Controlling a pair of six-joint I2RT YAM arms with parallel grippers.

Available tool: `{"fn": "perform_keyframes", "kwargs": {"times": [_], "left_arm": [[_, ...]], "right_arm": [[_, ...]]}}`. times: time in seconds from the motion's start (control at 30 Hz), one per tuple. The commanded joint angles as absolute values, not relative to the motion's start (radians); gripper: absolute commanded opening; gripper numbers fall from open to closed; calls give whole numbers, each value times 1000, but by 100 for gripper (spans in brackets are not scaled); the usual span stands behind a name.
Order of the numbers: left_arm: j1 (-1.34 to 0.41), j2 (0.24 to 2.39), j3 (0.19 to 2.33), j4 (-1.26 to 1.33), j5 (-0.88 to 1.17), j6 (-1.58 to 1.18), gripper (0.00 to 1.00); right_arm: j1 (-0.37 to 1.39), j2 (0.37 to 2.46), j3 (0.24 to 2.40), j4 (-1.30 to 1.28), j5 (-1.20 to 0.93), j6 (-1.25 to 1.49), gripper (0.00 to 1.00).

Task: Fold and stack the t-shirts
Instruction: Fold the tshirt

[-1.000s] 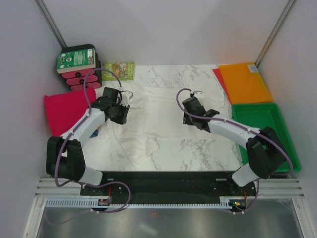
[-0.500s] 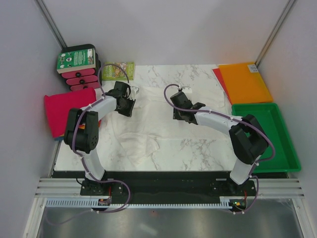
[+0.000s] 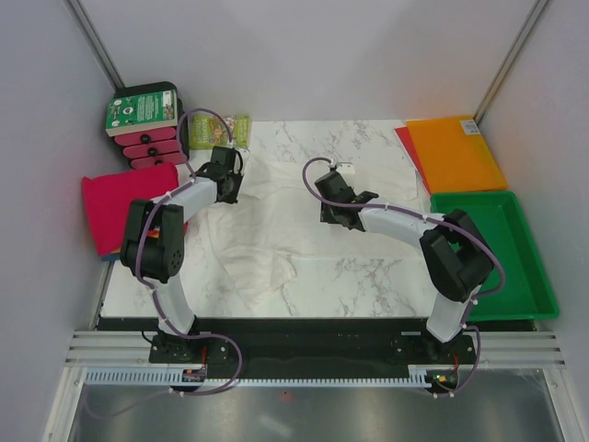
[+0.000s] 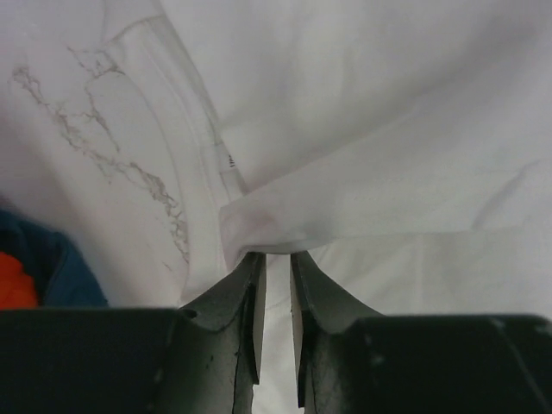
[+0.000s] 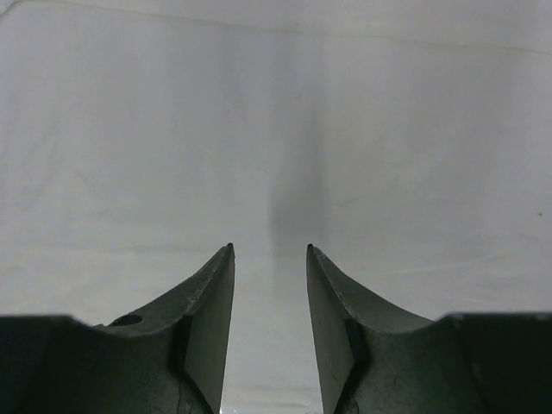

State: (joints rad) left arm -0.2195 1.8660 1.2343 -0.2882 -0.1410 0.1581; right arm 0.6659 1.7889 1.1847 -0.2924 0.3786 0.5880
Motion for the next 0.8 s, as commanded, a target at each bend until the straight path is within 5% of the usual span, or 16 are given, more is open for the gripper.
{"fn": "perform_keyframes", "kwargs": {"times": [0.0, 0.3, 0.5, 0.77], "left_arm": [[-193, 1853, 1220, -230, -264, 155, 23], [-118, 1756, 1221, -221, -437, 226, 23], [-92, 1706, 1303, -195, -191, 155, 25], [-163, 1936, 1549, -333, -5, 72, 22]], "right_arm": [[672, 1796, 1187, -256, 385, 595, 46], [675, 1784, 1175, -250, 390, 600, 47], [678, 1789, 1166, -238, 380, 604, 46], [678, 1793, 1157, -241, 396, 600, 46]]}}
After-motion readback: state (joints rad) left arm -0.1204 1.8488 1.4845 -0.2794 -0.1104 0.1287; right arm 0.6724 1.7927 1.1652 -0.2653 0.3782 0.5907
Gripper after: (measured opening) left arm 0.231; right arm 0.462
